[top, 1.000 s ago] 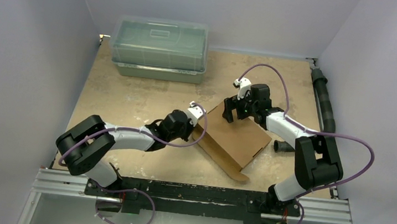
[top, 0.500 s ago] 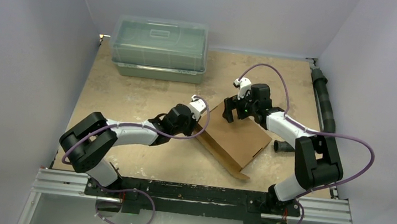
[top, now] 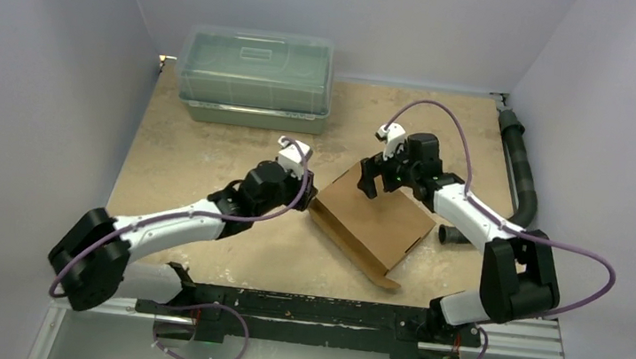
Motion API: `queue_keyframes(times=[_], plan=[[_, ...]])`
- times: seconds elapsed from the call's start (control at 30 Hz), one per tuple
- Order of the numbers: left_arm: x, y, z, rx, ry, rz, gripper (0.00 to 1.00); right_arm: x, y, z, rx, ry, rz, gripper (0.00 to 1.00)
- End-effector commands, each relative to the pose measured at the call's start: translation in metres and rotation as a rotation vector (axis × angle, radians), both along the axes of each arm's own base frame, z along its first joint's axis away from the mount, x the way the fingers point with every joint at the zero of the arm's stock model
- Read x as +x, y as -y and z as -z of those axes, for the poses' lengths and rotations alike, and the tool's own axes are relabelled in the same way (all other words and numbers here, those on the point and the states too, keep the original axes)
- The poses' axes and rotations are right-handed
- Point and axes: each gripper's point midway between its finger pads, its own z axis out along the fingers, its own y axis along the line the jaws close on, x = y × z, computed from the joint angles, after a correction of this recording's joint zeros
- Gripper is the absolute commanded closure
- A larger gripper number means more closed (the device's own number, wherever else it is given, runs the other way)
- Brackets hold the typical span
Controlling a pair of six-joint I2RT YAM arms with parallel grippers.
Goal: Fold the paper box
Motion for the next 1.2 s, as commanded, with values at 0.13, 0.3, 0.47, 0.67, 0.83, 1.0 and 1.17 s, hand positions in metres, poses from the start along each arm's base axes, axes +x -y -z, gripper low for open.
queue_keyframes(times=[0.13,0.3,0.47,0.67,0.83,1.0,1.17], plan=[[-0.039,-0.001,-0.038,-0.4,-0.12,-0.044,0.52,-0.018,-0.002,-0.03,0.018,0.079,-0.181,0.01],[-0.064,0.017,-0.029,-0.594,-0.301,-0.003,0.6,-0.044,0.009,-0.05,0.033,0.126,-0.405,0.01],[-0.079,0.042,-0.024,-0.608,-0.37,0.026,0.67,-0.047,0.028,-0.054,0.028,0.148,-0.405,0.01],[-0.077,0.062,-0.009,-0.539,-0.41,-0.026,0.81,-0.047,0.035,-0.048,0.011,0.136,-0.388,0.01],[-0.069,0.07,0.011,-0.471,-0.452,-0.088,0.93,-0.046,0.038,-0.04,-0.007,0.112,-0.381,0.01],[-0.064,0.073,0.025,-0.422,-0.458,-0.101,0.98,-0.033,0.048,-0.031,-0.039,0.09,-0.295,0.03],[-0.057,0.075,0.033,-0.371,-0.461,-0.123,1.0,-0.023,0.055,-0.03,-0.047,0.087,-0.219,0.04]])
